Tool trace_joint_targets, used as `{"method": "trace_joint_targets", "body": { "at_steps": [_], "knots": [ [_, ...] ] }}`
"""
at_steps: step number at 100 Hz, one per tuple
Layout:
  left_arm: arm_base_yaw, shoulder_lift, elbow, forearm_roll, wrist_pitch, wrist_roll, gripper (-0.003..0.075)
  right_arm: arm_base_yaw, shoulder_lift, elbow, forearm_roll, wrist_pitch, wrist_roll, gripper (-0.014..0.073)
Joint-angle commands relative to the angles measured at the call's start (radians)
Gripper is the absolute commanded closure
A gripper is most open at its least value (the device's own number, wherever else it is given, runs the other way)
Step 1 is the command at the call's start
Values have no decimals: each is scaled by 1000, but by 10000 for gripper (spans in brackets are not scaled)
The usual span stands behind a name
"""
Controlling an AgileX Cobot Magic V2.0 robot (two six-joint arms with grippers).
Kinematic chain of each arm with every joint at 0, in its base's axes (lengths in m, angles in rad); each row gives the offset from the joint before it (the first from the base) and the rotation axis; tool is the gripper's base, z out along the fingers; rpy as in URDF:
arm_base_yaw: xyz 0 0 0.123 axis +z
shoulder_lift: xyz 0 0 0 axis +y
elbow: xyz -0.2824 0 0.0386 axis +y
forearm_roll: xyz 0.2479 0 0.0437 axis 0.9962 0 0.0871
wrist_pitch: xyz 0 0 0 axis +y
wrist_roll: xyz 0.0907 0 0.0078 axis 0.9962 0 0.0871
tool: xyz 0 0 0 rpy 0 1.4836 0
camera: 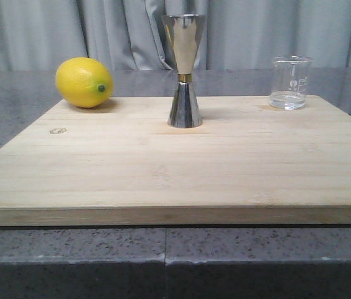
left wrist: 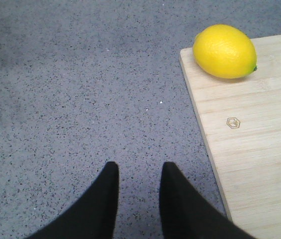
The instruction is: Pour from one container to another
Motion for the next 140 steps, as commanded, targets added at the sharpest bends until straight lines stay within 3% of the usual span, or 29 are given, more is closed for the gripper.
{"method": "trace_joint_targets", "body": {
  "at_steps": [1, 11, 101, 111, 126, 140],
  "knots": [
    [-7, -3, -25, 16, -74, -10, 666, -6, -1, -24, -18, -65, -1, 559],
    [-7, -3, -25, 16, -74, -10, 739, -6, -1, -24, -18, -65, -1, 622],
    [-4, -20, -16, -14, -74, -2, 739, -6, -1, -24, -36, -69, -1, 650],
    [41, -67, 37, -34, -170, 31, 739, -6, -1, -24, -36, -69, -1, 650],
    [177, -173, 195, -171, -446, 217, 738, -6, -1, -24, -36, -69, -1, 650],
    [287, -292, 379, -247, -666, 251, 738, -6, -1, -24, -36, -69, -1, 650]
  ]
}}
